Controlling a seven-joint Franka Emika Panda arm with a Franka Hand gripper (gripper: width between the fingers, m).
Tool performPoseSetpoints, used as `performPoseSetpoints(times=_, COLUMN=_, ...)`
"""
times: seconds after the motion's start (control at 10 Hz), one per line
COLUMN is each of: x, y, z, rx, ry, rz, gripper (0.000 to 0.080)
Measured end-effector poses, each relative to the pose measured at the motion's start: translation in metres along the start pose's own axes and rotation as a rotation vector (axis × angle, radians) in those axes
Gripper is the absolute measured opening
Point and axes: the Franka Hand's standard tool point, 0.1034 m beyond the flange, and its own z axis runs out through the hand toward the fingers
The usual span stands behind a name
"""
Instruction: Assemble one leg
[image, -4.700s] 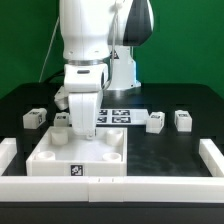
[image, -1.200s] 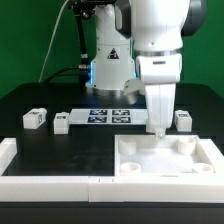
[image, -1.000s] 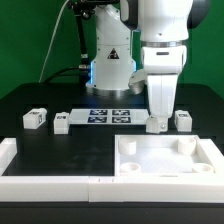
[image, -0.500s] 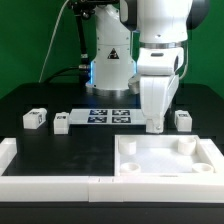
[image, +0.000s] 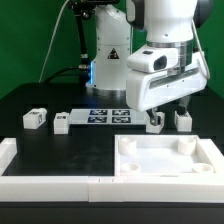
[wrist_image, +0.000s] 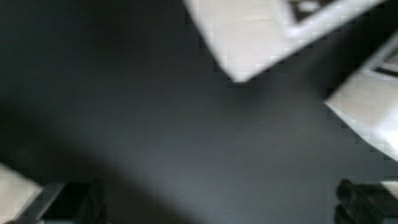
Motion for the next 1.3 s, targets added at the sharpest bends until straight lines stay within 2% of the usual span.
performPoseSetpoints(times=0.2, x=0.000, y=-0.016, z=0.002, rx=0.020, ry=-0.004, rz=0.284, gripper=0.0649)
performPoseSetpoints(times=0.7, x=0.003, y=-0.024, z=0.002, rx=0.047, ry=-0.009, rz=0.710, gripper=0.0649)
performPoseSetpoints(times=0.9, x=0.001, y=-0.043, z=0.006, rx=0.047, ry=-0.017, rz=0.697, gripper=0.0649)
performPoseSetpoints(times=1.1, x=-0.002, y=-0.048, z=0.008, rx=0.051, ry=-0.041, rz=0.655, gripper=0.0649)
performPoseSetpoints(times=1.3, x=-0.008, y=-0.046, z=0.007, rx=0.082, ry=-0.205, rz=0.630, gripper=0.0649)
